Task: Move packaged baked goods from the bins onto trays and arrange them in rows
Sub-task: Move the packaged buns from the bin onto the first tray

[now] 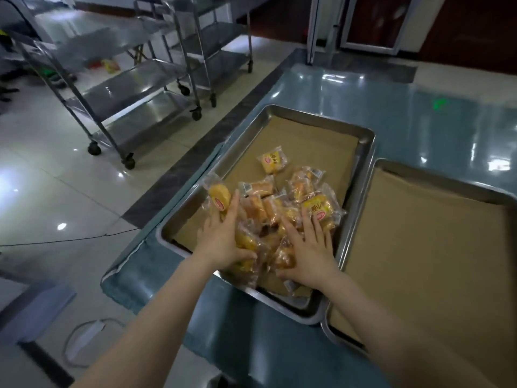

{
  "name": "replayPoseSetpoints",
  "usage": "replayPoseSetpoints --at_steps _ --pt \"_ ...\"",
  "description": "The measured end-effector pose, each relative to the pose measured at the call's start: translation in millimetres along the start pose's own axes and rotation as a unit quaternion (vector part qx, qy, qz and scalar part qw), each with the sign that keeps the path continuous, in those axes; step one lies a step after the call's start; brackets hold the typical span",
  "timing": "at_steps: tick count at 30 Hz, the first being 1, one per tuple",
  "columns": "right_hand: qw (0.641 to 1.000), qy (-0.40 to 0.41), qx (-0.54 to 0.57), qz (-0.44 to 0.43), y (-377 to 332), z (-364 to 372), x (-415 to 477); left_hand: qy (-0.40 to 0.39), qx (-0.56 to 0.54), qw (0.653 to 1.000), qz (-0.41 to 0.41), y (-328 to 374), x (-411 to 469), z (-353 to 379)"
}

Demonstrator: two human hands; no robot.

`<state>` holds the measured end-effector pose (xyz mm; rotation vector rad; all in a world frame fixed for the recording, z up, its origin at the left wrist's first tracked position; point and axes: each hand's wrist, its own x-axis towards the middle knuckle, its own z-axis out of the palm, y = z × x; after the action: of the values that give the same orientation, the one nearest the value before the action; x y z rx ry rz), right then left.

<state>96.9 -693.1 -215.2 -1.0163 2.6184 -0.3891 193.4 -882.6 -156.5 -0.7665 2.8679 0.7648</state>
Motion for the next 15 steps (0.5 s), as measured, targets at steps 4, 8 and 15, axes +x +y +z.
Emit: replayPoseSetpoints --at_steps 4,8,15 --pt "0.998 -0.002 0.046 0.041 -14 -3 -8 -0.041 0.032 0.997 0.055 -11 5 6" --pt "0.987 0.102 0.110 0.053 -27 -13 -18 -0.046 0.060 0.990 0.121 -19 12 11" --pt "0.970 0.170 0.124 0.124 -47 -34 -55 0.002 0.011 0.970 0.244 -7 10 8"
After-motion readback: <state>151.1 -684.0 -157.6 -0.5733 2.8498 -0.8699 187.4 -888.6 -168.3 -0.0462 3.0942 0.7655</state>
